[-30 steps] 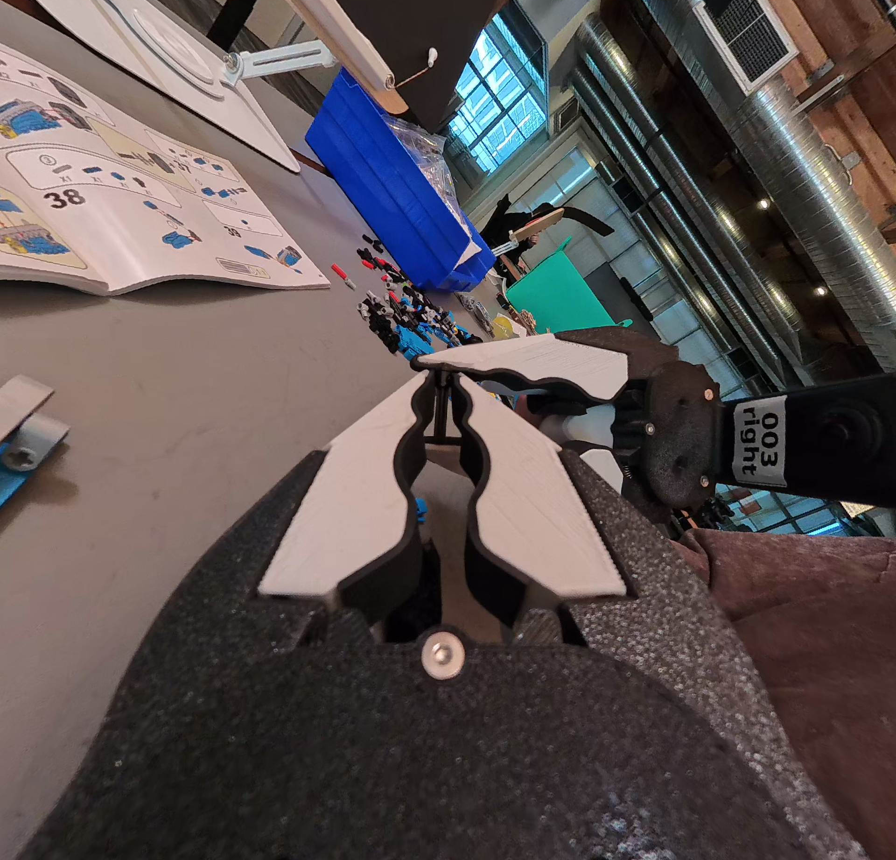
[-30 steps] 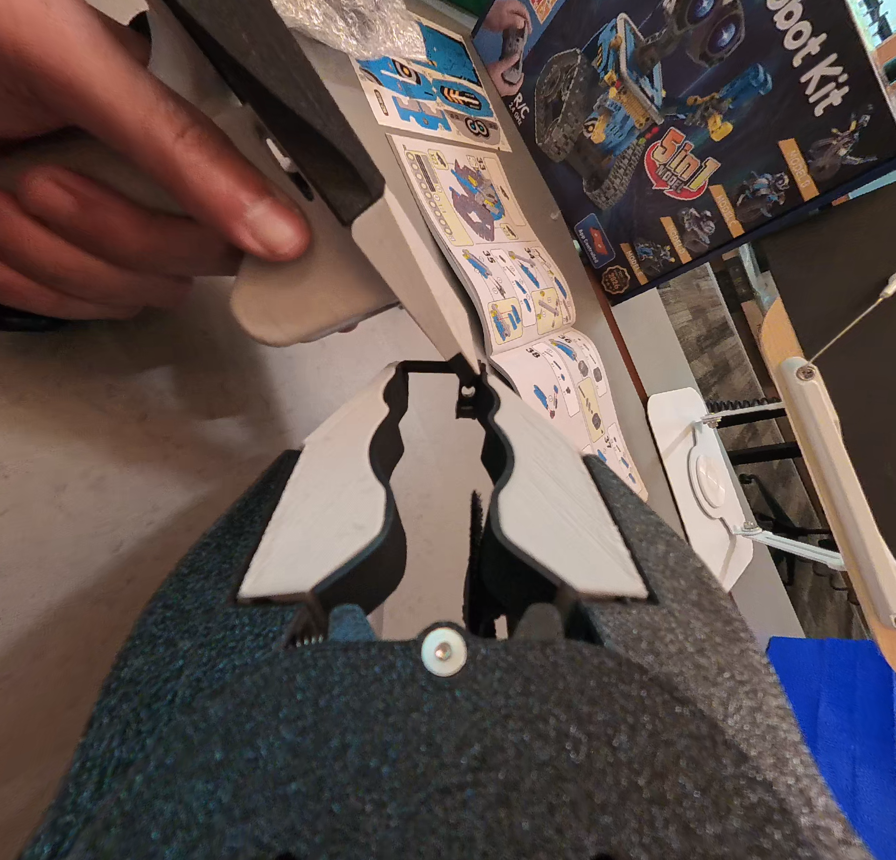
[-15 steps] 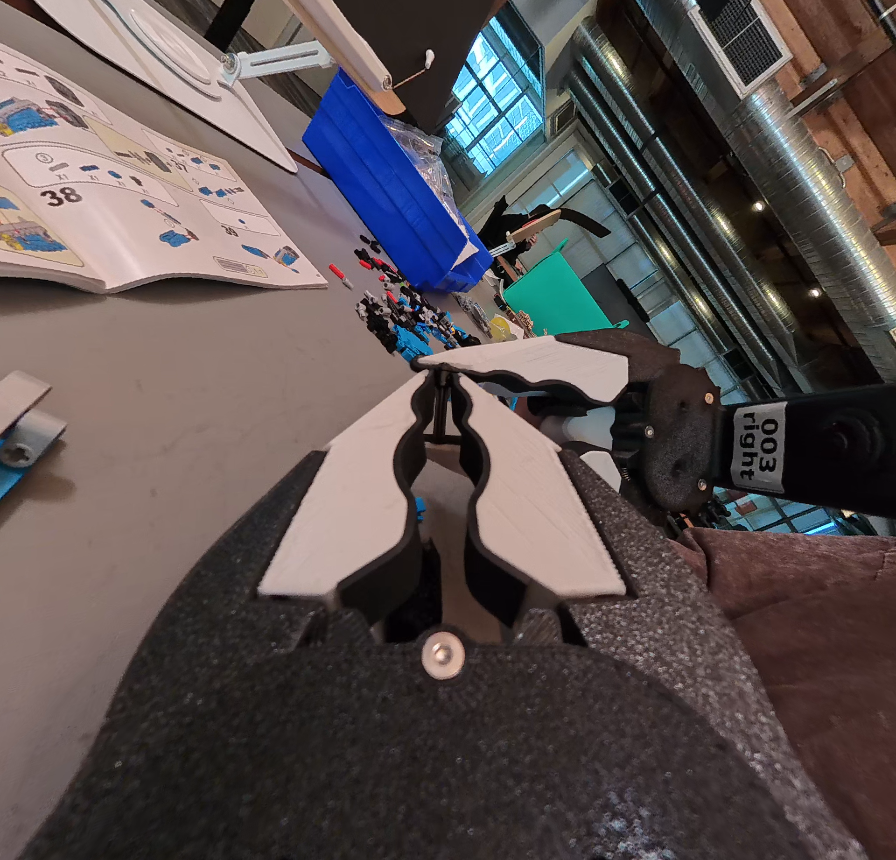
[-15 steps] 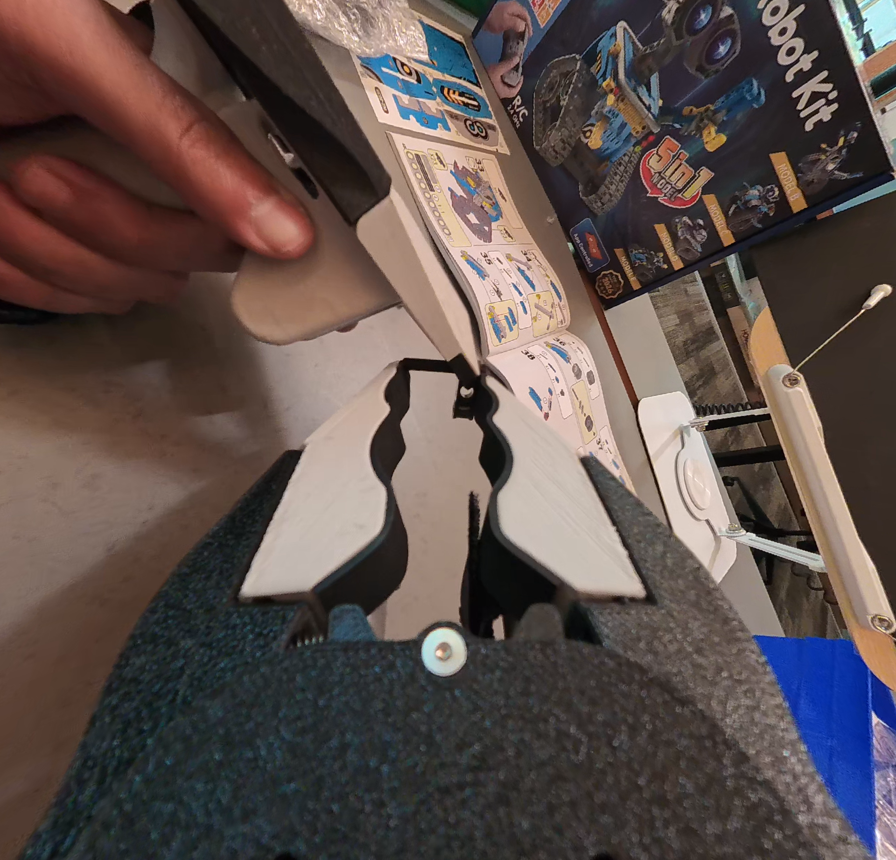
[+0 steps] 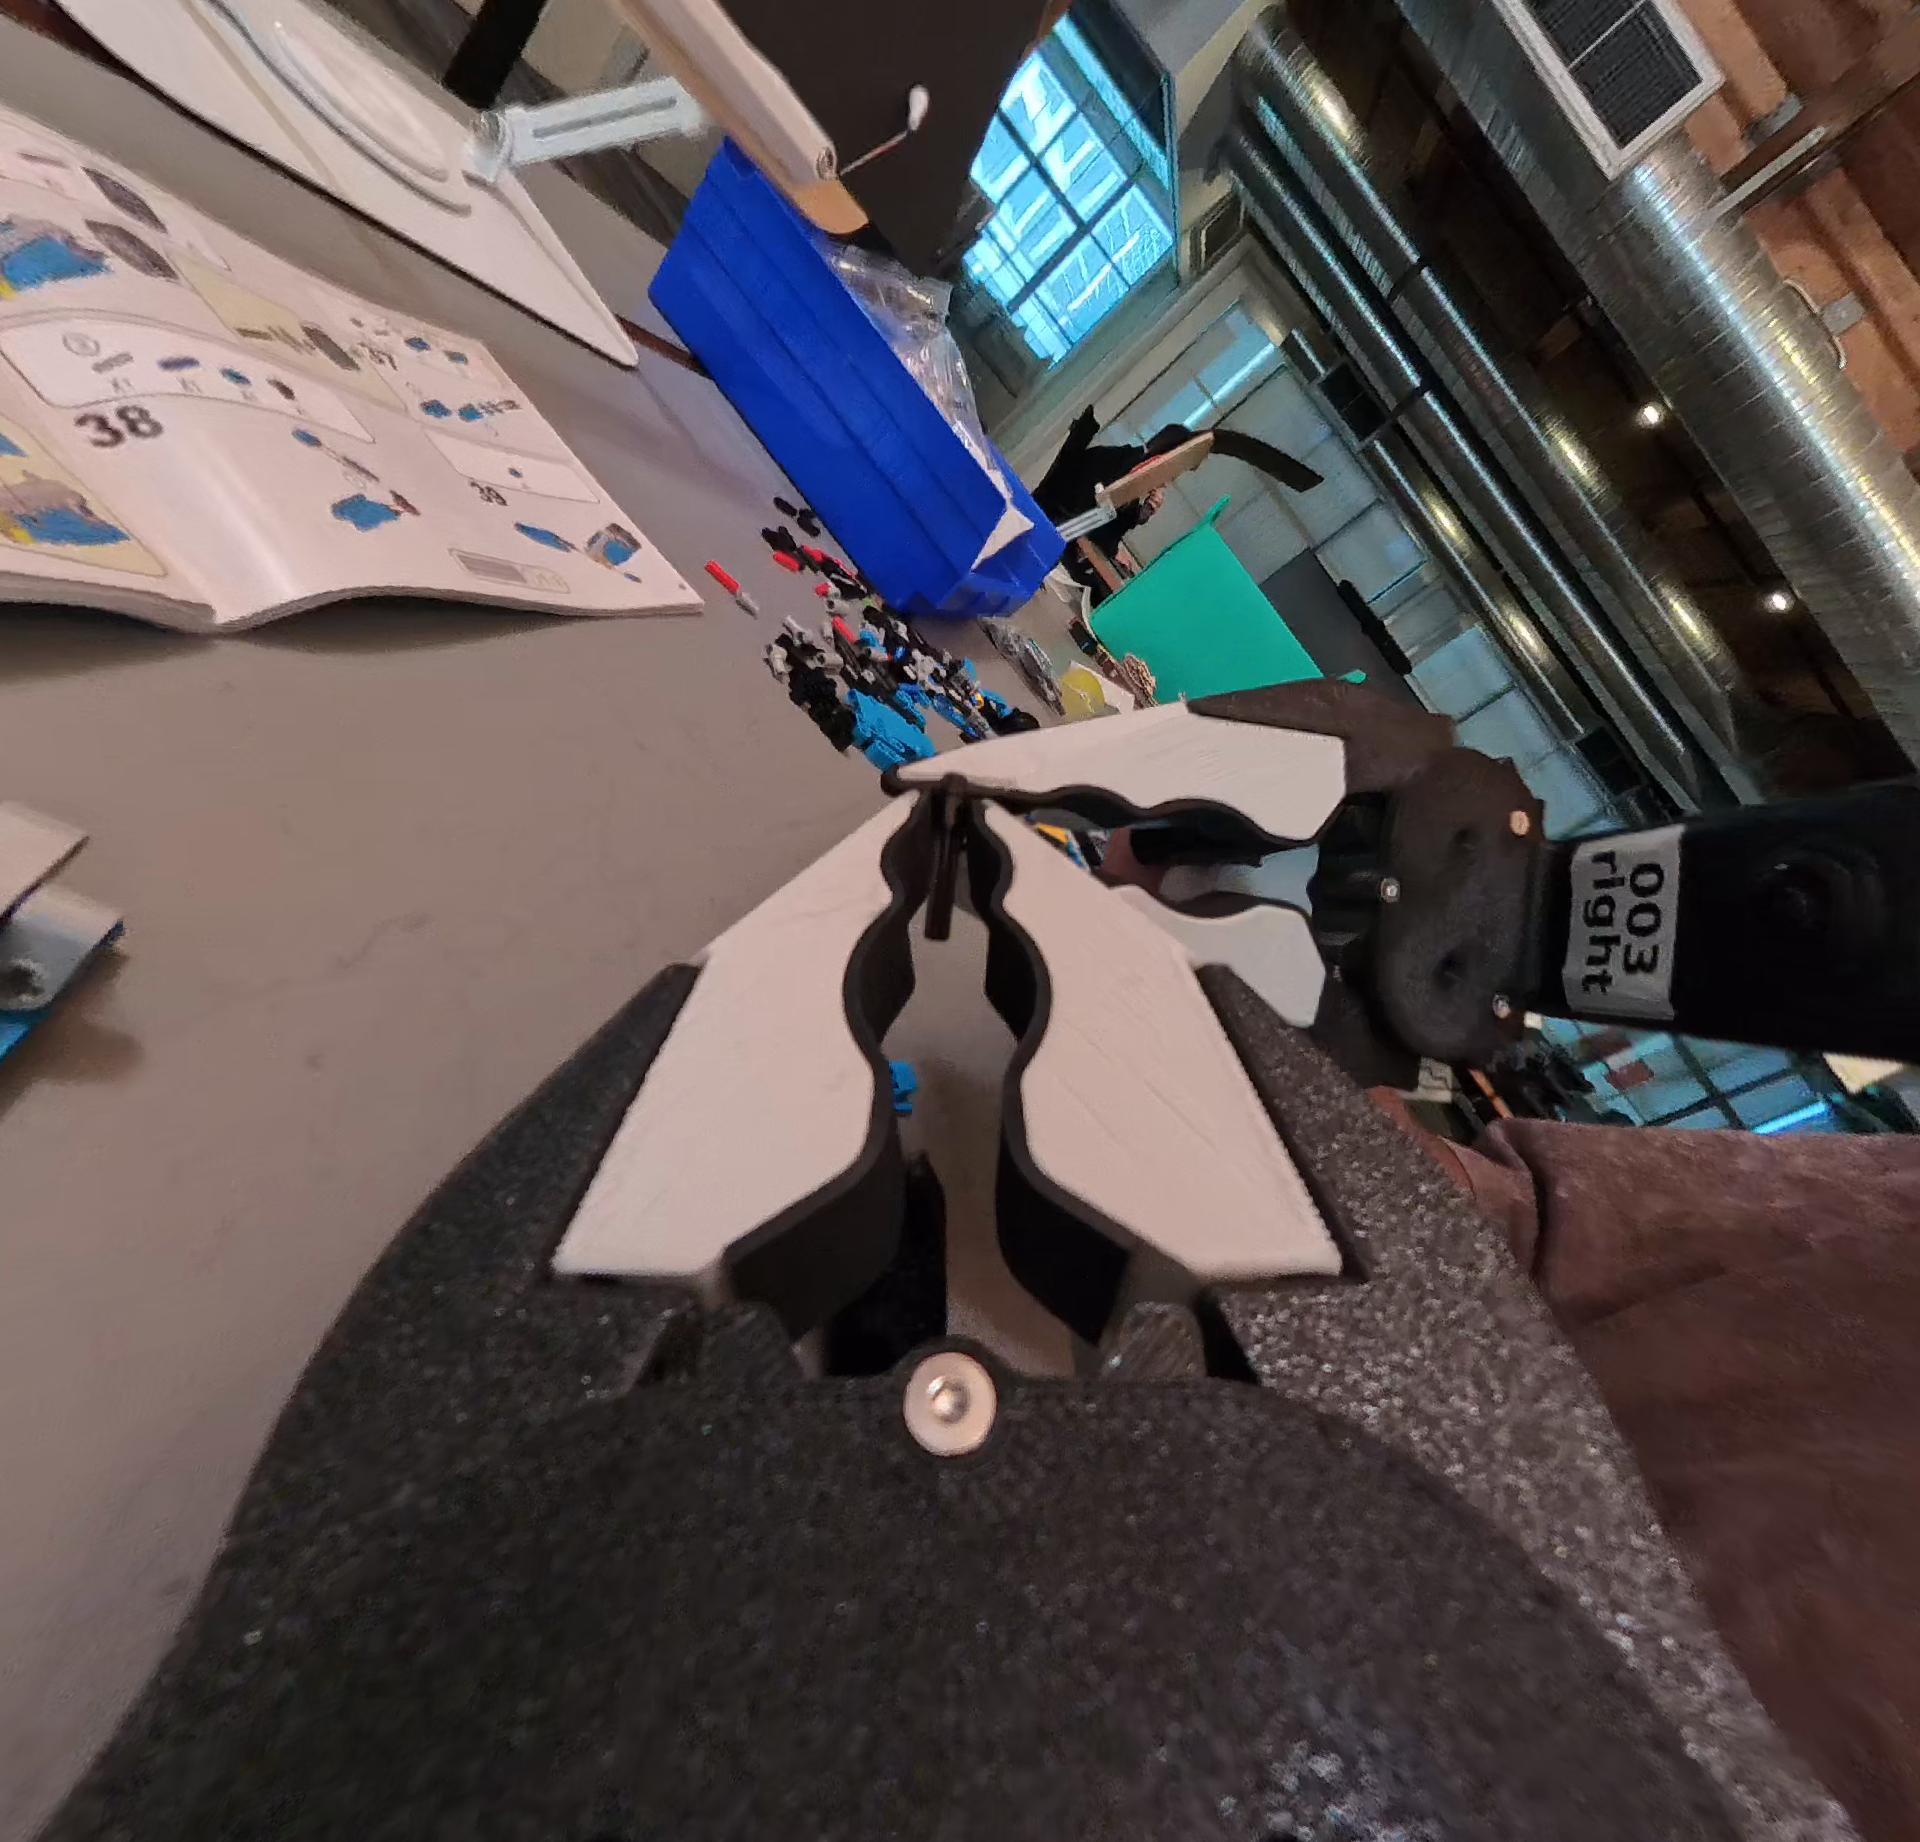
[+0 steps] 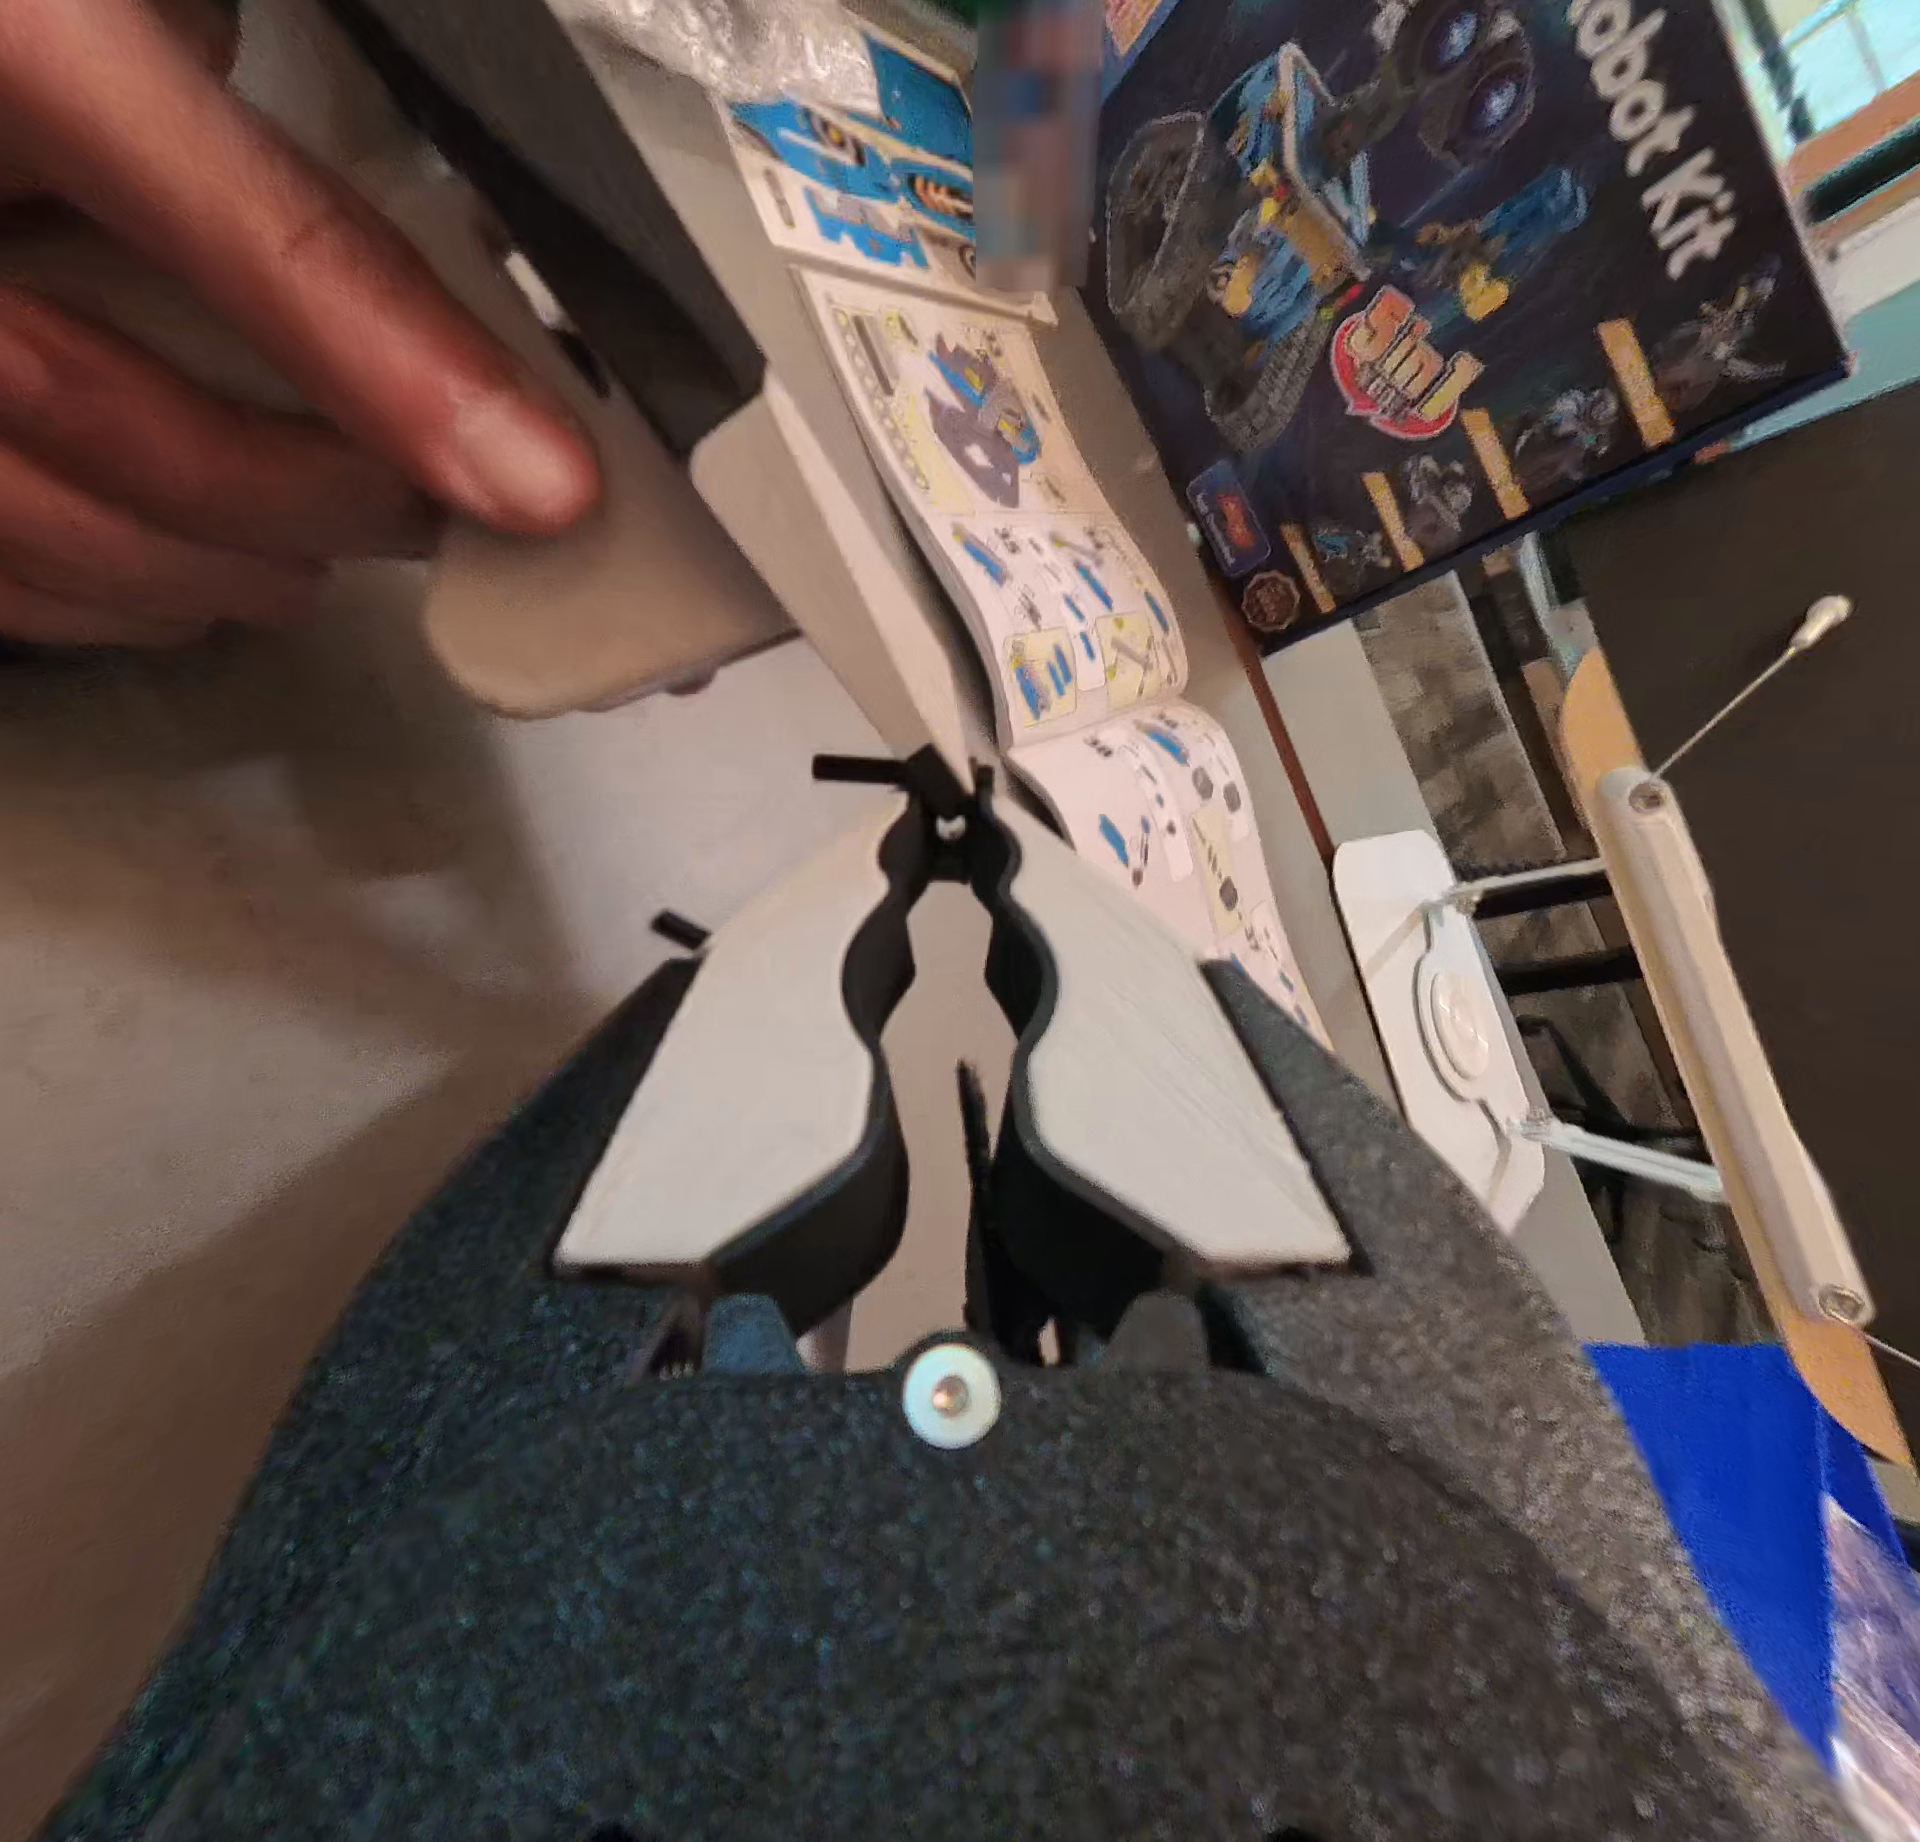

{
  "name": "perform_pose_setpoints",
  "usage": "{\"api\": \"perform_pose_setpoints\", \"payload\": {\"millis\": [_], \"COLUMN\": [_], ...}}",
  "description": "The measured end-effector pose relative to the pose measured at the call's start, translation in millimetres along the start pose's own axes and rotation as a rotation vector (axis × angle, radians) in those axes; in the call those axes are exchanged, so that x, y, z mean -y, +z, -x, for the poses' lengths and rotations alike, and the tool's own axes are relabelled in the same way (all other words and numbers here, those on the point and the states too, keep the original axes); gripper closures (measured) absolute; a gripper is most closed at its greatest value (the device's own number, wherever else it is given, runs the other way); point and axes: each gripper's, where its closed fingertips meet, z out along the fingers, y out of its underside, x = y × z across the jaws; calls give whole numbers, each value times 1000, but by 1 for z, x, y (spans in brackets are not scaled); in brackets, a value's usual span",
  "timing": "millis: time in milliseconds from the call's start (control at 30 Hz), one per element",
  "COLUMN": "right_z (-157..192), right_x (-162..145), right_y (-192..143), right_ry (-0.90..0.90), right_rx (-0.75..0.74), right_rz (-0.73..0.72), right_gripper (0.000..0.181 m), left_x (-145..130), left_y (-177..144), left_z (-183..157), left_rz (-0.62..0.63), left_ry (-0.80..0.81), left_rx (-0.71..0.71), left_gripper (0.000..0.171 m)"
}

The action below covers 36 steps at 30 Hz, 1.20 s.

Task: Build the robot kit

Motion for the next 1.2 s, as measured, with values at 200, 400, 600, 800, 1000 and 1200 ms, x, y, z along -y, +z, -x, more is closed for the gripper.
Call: {"api": "perform_pose_setpoints", "payload": {"millis": [200,400,600,800,1000,1200], "right_z": [0,2,3,0,-7,-10], "right_x": [1,-5,3,6,8,10], "right_y": [-1,-8,-12,-16,-13,-13], "right_ry": [137,351,320,231,244,253], "right_rx": [85,253,257,196,116,94], "right_rz": [-55,-181,-244,-243,-222,-239], "right_gripper": [174,154,153,174,174,174], "left_x": [3,19,13,5,5,8], "left_y": [-1,-15,-12,-6,-5,-5], "left_z": [-1,9,-3,-13,-11,-12], "left_rz": [6,-58,-9,28,13,-2], "left_ry": [-20,-149,-169,-169,-75,-123], "left_rx": [-27,-80,-163,-208,-143,-163], "left_gripper": [166,166,166,165,166,164]}}
